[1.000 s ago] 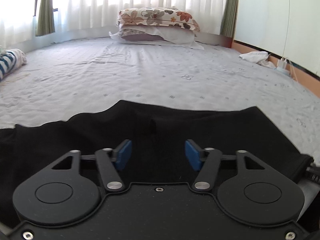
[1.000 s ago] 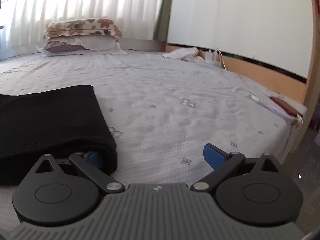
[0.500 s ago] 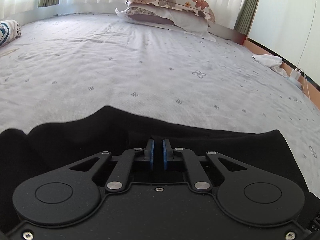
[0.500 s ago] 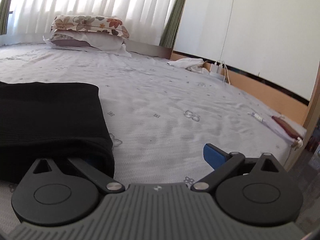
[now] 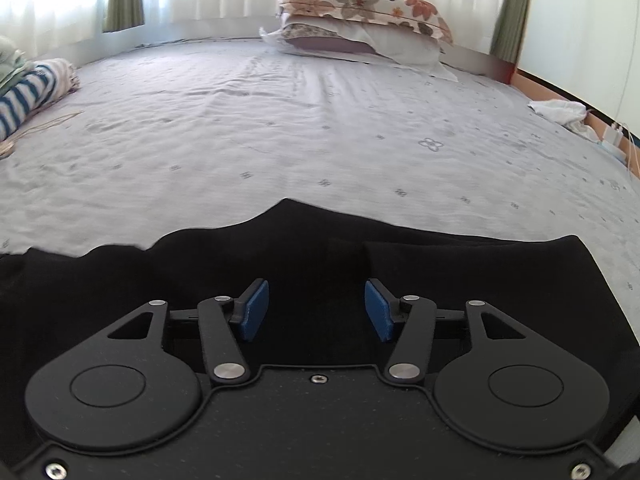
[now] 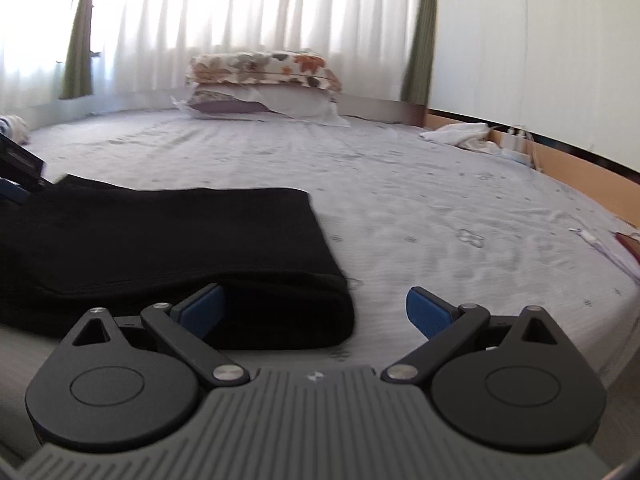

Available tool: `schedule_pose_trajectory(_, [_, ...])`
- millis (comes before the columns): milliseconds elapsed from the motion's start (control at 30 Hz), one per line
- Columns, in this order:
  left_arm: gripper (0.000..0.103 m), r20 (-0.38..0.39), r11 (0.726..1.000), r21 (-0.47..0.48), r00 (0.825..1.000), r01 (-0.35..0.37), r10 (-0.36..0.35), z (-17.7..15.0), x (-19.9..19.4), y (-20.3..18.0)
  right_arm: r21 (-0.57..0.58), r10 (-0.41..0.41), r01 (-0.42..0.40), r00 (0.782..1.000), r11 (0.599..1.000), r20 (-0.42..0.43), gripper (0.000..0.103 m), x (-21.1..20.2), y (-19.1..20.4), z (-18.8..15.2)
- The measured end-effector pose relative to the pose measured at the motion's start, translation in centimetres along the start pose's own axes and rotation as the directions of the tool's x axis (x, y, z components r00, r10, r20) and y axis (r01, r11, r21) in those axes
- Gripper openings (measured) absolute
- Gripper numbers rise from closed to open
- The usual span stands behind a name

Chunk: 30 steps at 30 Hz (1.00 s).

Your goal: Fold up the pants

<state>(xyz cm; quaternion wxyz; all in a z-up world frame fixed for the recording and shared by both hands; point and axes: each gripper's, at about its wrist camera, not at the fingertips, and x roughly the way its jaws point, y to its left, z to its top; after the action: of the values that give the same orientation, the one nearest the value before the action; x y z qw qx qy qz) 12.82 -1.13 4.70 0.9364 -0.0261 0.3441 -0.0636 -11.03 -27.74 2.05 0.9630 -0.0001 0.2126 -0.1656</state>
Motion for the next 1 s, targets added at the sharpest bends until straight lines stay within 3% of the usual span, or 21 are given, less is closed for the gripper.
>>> schedule_pose_trajectory(133, [0.054, 0.031, 0.997, -0.021, 0.997, -0.074, 0.074, -1.2, -2.2, 2.6, 0.028, 0.144, -0.146, 0.988, 0.989, 0.054, 0.103, -0.9, 3.2, 1.9])
schedule_pose_trajectory(267, [0.055, 0.045, 0.985, -0.034, 0.985, -0.167, 0.169, -3.0, -4.4, 5.5, 0.038, 0.166, -0.169, 0.984, 0.985, 0.065, 0.102, 1.2, 7.2, 3.8])
schedule_pose_trajectory(433, [0.060, 0.076, 0.956, -0.115, 0.957, -0.269, 0.278, -5.2, -7.5, 9.7, 0.037, 0.181, -0.180, 0.983, 0.983, -0.033, 0.094, 4.6, 12.0, 4.3])
schedule_pose_trajectory(533, [0.087, 0.136, 0.916, -0.224, 0.920, -0.332, 0.367, -6.4, -10.3, 12.1, -0.049, 0.176, -0.182, 0.979, 0.982, -0.099, 0.088, 5.5, 15.2, 2.9])
schedule_pose_trajectory(567, [0.089, 0.164, 0.897, -0.261, 0.899, -0.357, 0.405, -6.8, -11.2, 13.0, -0.078, 0.175, -0.185, 0.977, 0.980, -0.123, 0.085, 5.6, 16.1, 2.3])
schedule_pose_trajectory(667, [0.094, 0.184, 0.842, -0.341, 0.848, -0.419, 0.497, -7.7, -12.8, 15.4, -0.147, 0.134, -0.144, 0.988, 0.979, -0.078, 0.084, 4.9, 17.4, 1.1])
schedule_pose_trajectory(833, [0.099, 0.104, 0.730, -0.483, 0.796, -0.484, 0.597, -8.7, -12.6, 19.3, -0.076, 0.178, -0.184, 0.980, 0.980, -0.088, 0.084, 4.4, 16.4, 1.6])
schedule_pose_trajectory(900, [0.100, 0.060, 0.694, -0.535, 0.797, -0.482, 0.601, -9.1, -11.9, 20.7, -0.046, 0.206, -0.209, 0.976, 0.977, -0.068, 0.085, 4.0, 15.8, 1.8])
schedule_pose_trajectory(1000, [0.100, 0.006, 0.653, -0.638, 0.845, -0.408, 0.535, -9.9, -10.7, 23.0, -0.076, 0.222, -0.224, 0.974, 0.972, -0.037, 0.086, 3.5, 15.8, 1.8])
